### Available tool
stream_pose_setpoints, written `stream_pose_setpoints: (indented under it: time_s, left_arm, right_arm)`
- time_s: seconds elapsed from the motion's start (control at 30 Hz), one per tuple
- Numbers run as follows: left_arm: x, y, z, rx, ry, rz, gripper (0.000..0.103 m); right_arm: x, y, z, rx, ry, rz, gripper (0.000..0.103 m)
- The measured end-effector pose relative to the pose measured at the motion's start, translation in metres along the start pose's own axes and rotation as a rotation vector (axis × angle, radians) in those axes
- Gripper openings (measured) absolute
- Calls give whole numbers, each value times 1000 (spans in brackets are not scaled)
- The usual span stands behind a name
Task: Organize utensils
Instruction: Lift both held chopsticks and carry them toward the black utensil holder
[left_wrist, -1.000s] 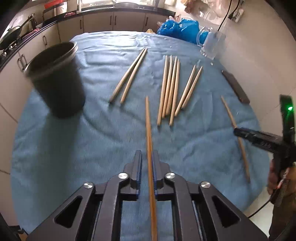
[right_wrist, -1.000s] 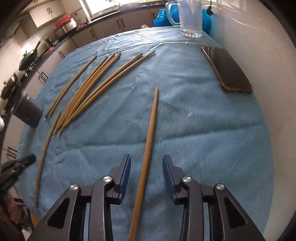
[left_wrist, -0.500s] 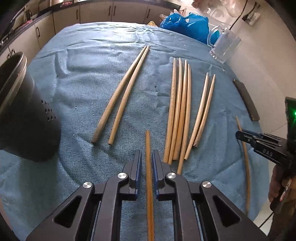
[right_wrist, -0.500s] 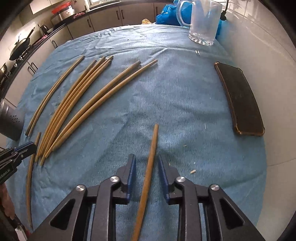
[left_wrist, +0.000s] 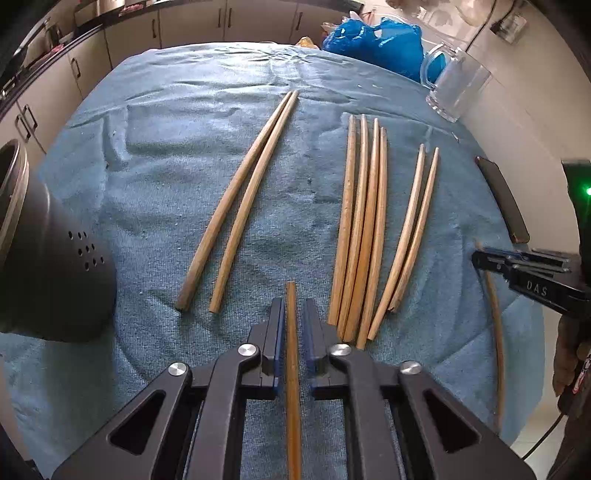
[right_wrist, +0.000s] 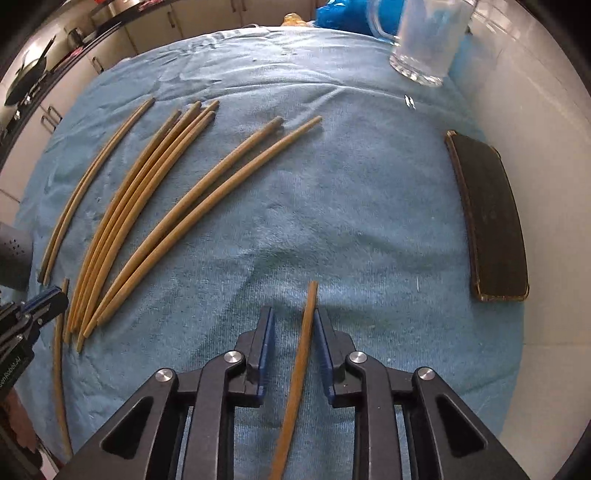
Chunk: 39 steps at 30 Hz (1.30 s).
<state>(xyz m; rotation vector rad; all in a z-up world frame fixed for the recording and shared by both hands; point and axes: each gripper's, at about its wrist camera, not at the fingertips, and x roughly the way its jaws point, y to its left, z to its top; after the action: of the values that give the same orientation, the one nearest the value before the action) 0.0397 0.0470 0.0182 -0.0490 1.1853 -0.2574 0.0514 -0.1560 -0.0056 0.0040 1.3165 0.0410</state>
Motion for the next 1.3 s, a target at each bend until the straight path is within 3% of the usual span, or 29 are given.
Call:
stream_pose_setpoints:
  time_s: [0.13, 0.33, 0.47, 0.7, 1.03, 1.3]
  left_arm:
    - [-16, 0, -10, -3, -72, -9, 5]
    - [-74, -3, -30, 14, -233, -24, 5]
    - [-112, -6, -48, 11, -323, -62, 5]
    - [-167, -10, -77, 18, -468, -96, 5]
    - [-224, -10, -105, 13, -626, -102, 4]
    - [-256, 1, -100, 8, -701, -100, 4]
  right_arm:
    - [-3, 11, -2, -34, -54, 21, 6]
    - [-48, 21, -33, -12, -267, 150, 6]
    - [-85, 40, -64, -46, -413, 156, 6]
    - [-139, 59, -108, -50, -594, 231, 6]
    - [-193, 73, -135, -57, -783, 256, 6]
    - [-219, 102, -135, -117, -877, 238, 6]
